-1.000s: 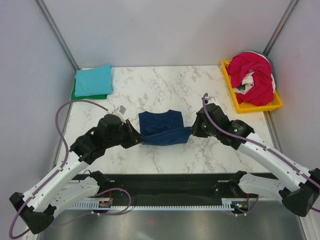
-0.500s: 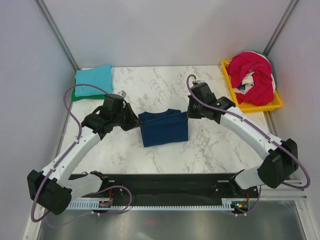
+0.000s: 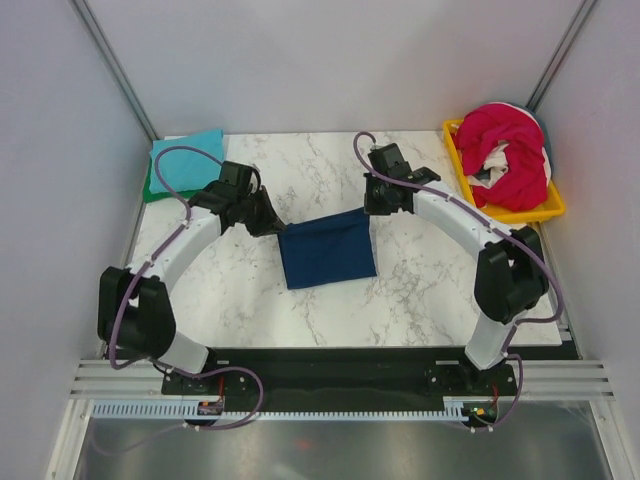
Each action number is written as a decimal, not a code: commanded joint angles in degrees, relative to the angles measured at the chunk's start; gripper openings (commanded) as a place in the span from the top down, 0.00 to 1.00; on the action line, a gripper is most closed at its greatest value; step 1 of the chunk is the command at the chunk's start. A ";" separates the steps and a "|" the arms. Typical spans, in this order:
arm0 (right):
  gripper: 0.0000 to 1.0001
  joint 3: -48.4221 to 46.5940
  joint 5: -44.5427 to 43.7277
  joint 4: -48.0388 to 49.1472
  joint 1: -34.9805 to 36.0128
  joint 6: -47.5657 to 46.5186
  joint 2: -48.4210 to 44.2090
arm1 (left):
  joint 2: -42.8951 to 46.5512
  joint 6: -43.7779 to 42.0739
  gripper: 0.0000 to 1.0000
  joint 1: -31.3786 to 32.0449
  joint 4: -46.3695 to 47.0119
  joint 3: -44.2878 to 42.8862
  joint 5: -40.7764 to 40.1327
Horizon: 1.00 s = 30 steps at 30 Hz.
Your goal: Fold and stack the t-shirts
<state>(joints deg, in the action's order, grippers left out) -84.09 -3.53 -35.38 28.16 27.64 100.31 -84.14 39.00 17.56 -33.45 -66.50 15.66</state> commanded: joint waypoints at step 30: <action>0.19 -22.43 10.48 6.20 -6.36 -6.19 21.42 | -21.60 -7.62 0.40 -8.60 -0.29 -14.53 0.43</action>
<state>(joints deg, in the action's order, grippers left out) -102.65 6.09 -31.46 22.24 23.14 122.98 -107.63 33.80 9.89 -31.79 -79.02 18.61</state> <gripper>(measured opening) 0.790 0.529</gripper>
